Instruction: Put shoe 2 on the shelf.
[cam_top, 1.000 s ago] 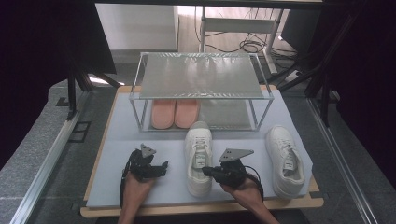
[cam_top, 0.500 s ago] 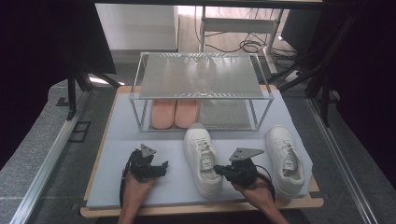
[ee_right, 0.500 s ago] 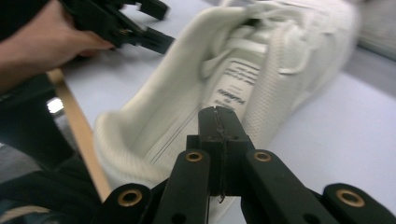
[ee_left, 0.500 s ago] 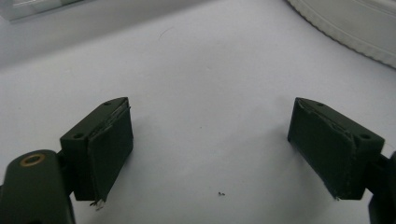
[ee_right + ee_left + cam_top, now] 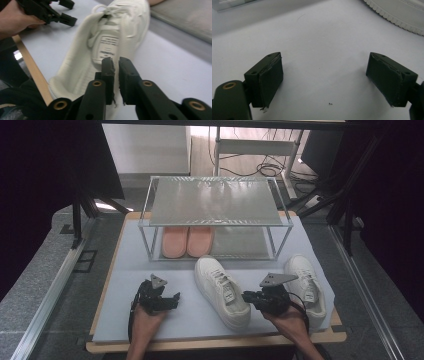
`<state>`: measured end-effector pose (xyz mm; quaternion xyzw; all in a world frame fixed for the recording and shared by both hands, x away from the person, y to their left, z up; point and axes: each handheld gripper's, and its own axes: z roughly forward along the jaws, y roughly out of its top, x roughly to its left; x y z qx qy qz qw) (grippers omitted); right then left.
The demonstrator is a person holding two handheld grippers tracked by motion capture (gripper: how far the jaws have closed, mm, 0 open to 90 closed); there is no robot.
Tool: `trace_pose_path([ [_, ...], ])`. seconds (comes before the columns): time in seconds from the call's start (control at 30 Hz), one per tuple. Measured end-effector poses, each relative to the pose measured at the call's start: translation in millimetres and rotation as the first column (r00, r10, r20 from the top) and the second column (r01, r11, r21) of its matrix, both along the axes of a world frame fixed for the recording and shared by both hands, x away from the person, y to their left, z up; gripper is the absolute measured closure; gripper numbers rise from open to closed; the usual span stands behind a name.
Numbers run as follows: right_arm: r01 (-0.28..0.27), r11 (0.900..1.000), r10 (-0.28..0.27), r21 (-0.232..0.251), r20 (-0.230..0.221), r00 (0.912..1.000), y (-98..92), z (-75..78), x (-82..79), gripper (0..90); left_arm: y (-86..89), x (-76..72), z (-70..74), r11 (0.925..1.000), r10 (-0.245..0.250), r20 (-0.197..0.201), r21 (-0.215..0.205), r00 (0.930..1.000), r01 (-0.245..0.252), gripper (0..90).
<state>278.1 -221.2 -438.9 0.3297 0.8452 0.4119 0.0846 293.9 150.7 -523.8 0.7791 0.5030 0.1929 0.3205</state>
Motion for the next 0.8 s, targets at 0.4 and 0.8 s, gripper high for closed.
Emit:
trace_pose_path([
  [0.4, -0.022, 0.998, 0.014, -0.059, -0.127, 0.9918, 9.6, -4.7, 20.2, 64.6, 0.2, -0.1, 0.3, 1.0, -0.001, -0.003, 0.003, 1.0, 0.001, 14.3],
  [0.8, -0.032, 0.99, 0.013, -0.134, -0.137, 0.9905, 27.9, -10.7, 35.0, 74.6, -0.1, 0.0, -0.1, 1.0, 0.002, 0.001, -0.002, 1.0, -0.002, 14.3],
])
